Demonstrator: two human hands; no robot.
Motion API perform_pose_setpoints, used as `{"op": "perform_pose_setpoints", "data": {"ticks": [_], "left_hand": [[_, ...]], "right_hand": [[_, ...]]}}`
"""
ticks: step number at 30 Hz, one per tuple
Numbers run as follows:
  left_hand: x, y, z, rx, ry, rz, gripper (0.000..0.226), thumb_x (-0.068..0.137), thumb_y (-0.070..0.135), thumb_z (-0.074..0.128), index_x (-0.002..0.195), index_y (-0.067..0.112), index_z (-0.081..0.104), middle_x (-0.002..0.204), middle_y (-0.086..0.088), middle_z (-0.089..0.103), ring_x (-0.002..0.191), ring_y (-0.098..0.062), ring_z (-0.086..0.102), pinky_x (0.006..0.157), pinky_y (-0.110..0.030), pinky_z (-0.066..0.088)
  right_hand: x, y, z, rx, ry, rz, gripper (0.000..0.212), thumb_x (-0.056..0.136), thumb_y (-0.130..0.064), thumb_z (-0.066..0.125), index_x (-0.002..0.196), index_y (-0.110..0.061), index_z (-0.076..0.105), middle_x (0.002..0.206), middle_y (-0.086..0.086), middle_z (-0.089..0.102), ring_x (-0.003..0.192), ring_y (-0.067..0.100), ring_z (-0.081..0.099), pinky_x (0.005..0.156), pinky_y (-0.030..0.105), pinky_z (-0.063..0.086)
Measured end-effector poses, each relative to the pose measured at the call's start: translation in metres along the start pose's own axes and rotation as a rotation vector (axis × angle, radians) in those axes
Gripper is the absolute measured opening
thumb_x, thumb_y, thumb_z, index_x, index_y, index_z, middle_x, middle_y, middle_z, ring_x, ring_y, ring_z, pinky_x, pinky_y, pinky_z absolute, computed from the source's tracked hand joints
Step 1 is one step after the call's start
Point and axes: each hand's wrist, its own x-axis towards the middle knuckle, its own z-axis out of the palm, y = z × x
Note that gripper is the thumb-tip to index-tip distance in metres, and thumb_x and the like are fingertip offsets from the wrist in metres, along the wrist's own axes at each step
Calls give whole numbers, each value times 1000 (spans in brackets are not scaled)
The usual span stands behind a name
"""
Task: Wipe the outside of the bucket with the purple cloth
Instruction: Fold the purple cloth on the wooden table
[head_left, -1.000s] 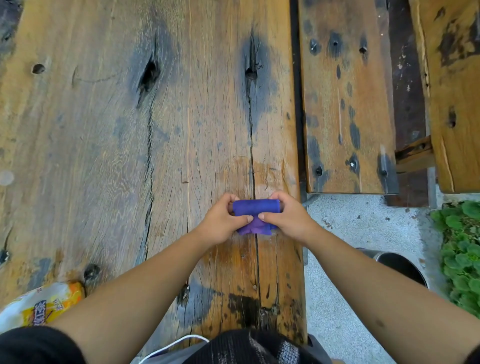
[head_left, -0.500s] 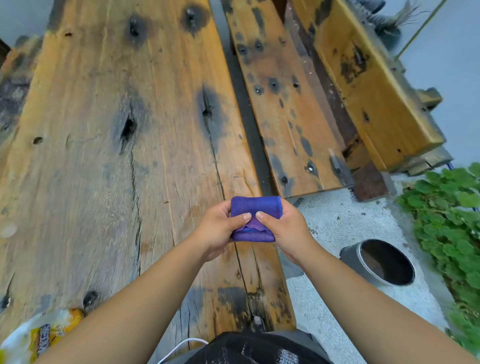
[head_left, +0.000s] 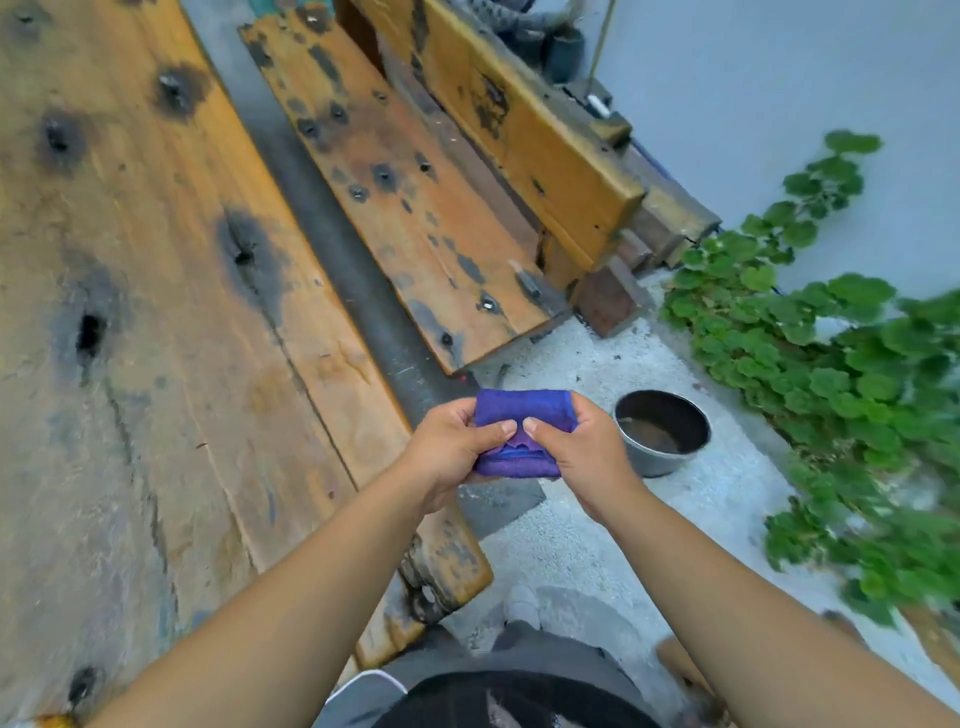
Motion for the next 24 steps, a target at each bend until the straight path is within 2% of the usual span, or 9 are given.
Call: {"op": "perform_pose_setpoints", "data": {"ticks": [4, 6, 10, 13, 18, 22, 24], "left_hand": [[8, -15, 46, 105, -92, -10, 20, 88, 2, 70, 104, 13, 68, 86, -1, 74, 71, -14, 70, 64, -32, 58], [8, -22, 67, 143, -126, -12, 24, 88, 1, 69, 110, 8, 64, 89, -5, 72, 74, -16, 68, 63, -31, 58], [-2, -36, 98, 210, -231, -39, 21, 89, 2, 69, 107, 11, 62, 92, -7, 70, 76, -19, 68, 68, -38, 59], [-7, -46, 107, 256, -297, -34, 20, 89, 5, 70, 101, 19, 63, 90, -4, 72, 76, -18, 70, 65, -36, 60], [-8, -53, 129, 329, -355, -75, 19, 89, 7, 69, 102, 20, 63, 85, 1, 73, 73, -16, 71, 63, -34, 60], [11, -51, 156, 364, -363, -89, 20, 89, 7, 69, 101, 21, 63, 86, 2, 73, 72, -12, 72, 57, -28, 56], [23, -53, 175, 380, -347, -90, 19, 89, 7, 68, 101, 22, 63, 86, 2, 73, 70, -11, 71, 55, -27, 54]], "right_hand": [[-28, 13, -51, 149, 95, 21, 21, 82, -6, 71, 98, -19, 69, 92, 4, 76, 86, 21, 72, 72, 33, 57], [-45, 20, -65, 193, 172, 32, 23, 85, -1, 68, 102, -17, 67, 93, 1, 76, 86, 19, 72, 71, 29, 56], [-82, 34, -88, 204, 304, 54, 26, 85, -5, 68, 108, -18, 66, 99, 5, 75, 93, 25, 71, 77, 35, 57], [-101, 42, -100, 213, 333, 57, 29, 77, -14, 69, 105, -21, 68, 101, 6, 75, 94, 26, 71, 81, 39, 57], [-115, 51, -120, 245, 382, 90, 29, 74, -18, 70, 102, -23, 69, 98, 5, 75, 90, 24, 71, 72, 36, 56], [-105, 54, -145, 306, 402, 107, 24, 83, -8, 68, 103, -21, 68, 97, 7, 75, 84, 21, 71, 63, 33, 55], [-95, 57, -164, 336, 405, 116, 24, 85, -4, 66, 103, -20, 69, 97, 8, 74, 83, 21, 71, 64, 34, 55]]}}
